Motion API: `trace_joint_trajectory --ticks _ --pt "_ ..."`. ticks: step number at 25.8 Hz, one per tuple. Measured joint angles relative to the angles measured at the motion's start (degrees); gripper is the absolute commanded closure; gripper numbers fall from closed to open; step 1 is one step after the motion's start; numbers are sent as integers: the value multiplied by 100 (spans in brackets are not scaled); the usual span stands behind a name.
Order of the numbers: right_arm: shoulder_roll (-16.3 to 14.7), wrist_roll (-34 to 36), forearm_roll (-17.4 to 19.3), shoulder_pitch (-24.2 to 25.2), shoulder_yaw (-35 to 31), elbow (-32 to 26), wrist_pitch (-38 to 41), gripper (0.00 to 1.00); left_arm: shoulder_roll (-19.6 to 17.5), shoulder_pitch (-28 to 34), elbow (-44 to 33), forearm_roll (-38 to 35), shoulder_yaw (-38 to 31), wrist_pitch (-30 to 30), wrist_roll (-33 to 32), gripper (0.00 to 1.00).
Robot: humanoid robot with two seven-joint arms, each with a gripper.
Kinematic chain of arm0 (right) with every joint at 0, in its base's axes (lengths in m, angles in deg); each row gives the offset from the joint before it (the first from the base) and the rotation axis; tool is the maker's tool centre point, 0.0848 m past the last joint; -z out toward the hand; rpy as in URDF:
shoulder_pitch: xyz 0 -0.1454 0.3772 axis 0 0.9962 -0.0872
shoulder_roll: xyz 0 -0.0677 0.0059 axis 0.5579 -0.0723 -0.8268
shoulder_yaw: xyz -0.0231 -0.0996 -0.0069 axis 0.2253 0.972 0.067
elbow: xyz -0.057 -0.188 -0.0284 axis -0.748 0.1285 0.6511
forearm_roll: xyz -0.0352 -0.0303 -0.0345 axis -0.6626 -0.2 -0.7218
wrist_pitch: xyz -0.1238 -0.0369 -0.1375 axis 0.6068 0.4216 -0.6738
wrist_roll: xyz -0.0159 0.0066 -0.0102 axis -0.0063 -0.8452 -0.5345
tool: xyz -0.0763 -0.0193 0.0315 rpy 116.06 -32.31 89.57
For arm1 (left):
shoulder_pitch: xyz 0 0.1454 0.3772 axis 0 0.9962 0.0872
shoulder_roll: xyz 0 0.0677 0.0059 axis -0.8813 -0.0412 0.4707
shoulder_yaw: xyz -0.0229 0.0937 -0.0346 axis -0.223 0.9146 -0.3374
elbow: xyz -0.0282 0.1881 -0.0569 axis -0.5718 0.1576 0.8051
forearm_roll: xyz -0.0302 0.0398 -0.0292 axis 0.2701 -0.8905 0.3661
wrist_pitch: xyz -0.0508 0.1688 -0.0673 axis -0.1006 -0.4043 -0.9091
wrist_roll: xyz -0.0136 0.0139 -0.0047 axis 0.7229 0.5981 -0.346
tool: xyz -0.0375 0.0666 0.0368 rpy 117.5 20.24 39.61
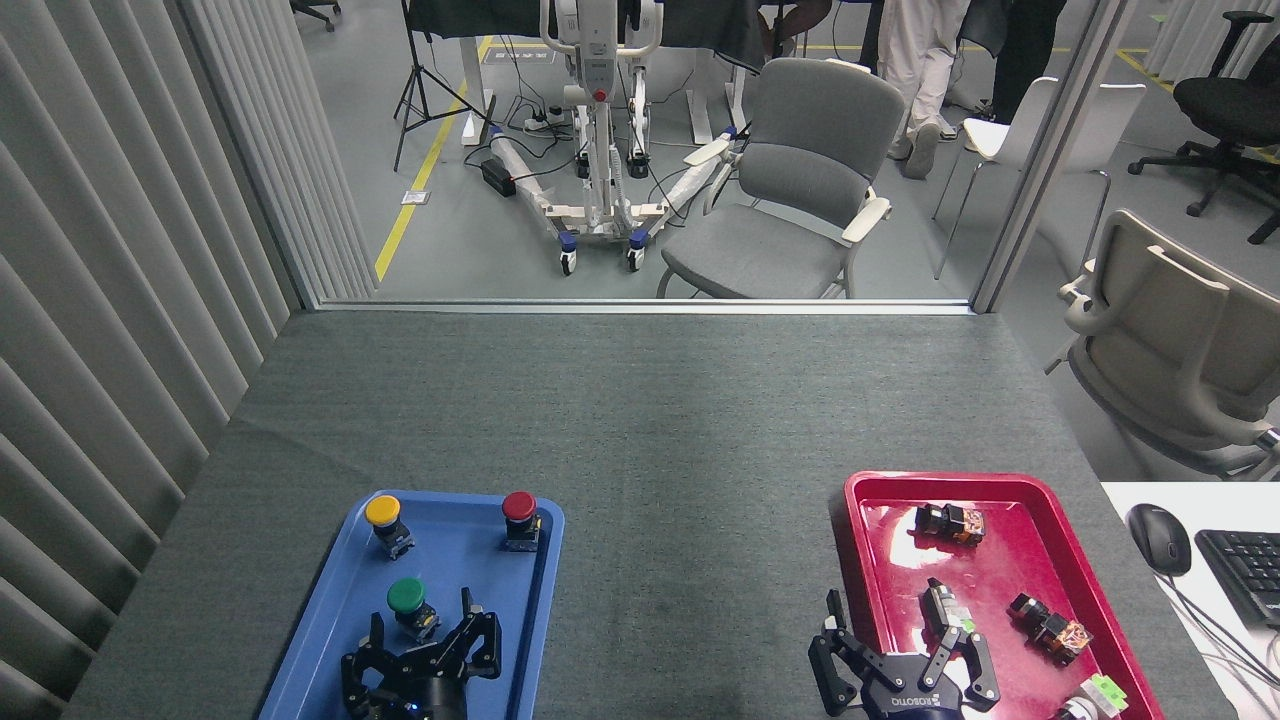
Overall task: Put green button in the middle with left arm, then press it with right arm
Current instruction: 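Close the left gripper on the green button and lift it, then carry the green button to the table middle and release it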
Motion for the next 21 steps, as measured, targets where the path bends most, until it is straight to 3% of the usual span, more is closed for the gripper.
trace_joint_trajectory --ticks 4,13,16,18,21 --pt "0 -28 0 0 1 0 0 1 25 -169 320 26 -17 -76 17 10" --pt "0 12 0 2 2 0 -1 1 23 -310 513 235 -30 -130 266 43" --pt "1 14 0 3 2 0 -1 1 -16 -310 520 290 -21 -125 278 62" --pt "1 14 0 3 2 0 0 1 -64 -306 530 303 -12 -102 278 80" --pt "1 15 0 3 2 0 0 1 -169 -280 535 311 16 -28 280 93"
